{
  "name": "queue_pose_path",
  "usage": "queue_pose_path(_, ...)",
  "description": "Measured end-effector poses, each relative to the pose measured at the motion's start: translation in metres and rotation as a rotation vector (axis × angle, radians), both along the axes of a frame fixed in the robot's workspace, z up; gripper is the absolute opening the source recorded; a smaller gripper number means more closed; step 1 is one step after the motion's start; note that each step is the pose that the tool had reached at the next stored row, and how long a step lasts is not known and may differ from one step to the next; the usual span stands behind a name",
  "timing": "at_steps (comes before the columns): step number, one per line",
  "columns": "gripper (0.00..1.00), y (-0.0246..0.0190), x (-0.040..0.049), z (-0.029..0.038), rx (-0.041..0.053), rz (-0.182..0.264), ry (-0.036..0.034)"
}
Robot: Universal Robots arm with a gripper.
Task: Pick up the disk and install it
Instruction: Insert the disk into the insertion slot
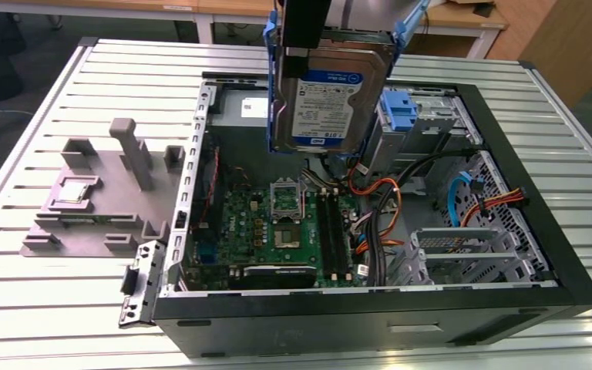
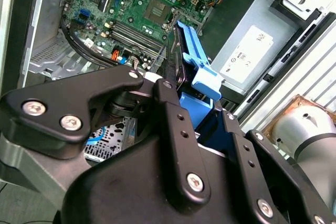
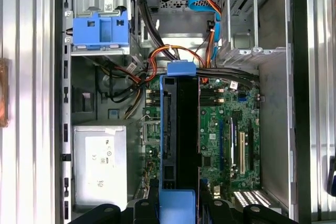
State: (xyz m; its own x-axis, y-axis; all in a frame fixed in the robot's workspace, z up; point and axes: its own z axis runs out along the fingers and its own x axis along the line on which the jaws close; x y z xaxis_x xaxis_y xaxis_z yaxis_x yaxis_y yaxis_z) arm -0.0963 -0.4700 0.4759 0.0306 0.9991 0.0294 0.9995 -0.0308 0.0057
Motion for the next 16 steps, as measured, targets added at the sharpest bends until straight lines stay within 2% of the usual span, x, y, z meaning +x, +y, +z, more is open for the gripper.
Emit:
queue_pose_path(8,0.36,0.0000,-0.0004,0.0000,0.0001,0.005,0.0000)
queue_pose_path(11,0.36,0.0000,-0.0004,-0.0001,-0.0001,-0.015,0.0001)
queue_pose_path(16,0.36,-0.0002,-0.0005,-0.0003,0.0002,-0.015,-0.0001)
